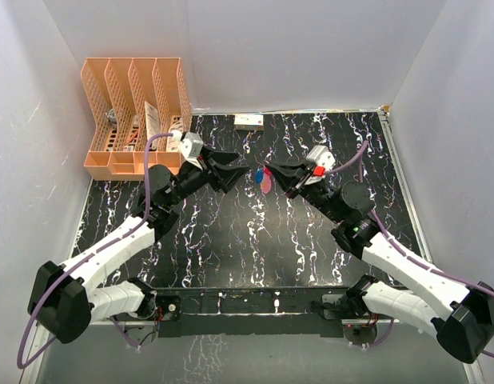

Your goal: Put the keys on the keyring

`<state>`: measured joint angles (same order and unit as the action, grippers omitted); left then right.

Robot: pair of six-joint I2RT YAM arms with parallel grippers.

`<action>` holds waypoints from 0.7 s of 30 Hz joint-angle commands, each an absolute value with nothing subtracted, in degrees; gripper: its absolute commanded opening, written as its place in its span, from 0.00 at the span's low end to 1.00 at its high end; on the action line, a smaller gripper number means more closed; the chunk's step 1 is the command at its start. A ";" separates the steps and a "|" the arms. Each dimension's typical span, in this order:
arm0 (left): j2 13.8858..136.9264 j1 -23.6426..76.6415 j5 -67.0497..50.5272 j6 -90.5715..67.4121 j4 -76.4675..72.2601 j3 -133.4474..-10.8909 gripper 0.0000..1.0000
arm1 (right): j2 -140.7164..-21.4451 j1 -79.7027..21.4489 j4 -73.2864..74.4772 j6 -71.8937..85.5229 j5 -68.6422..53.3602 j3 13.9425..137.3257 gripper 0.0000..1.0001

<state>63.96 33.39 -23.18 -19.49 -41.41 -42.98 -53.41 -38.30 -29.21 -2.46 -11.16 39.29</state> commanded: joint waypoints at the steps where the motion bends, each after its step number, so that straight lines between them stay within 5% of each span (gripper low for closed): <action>1: 65.80 33.27 -29.03 -18.40 -51.30 -41.89 0.56 | -51.26 -38.29 -31.79 -2.32 -14.77 38.49 0.00; 21: 70.69 33.14 -48.69 -16.89 -57.50 -43.95 0.48 | -50.57 -38.31 -32.04 -2.29 -21.26 36.89 0.00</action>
<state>70.04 33.36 -45.34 -17.58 -54.26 -42.00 -51.72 -38.28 -28.95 -2.46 -20.05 37.10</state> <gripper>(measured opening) 0.495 0.012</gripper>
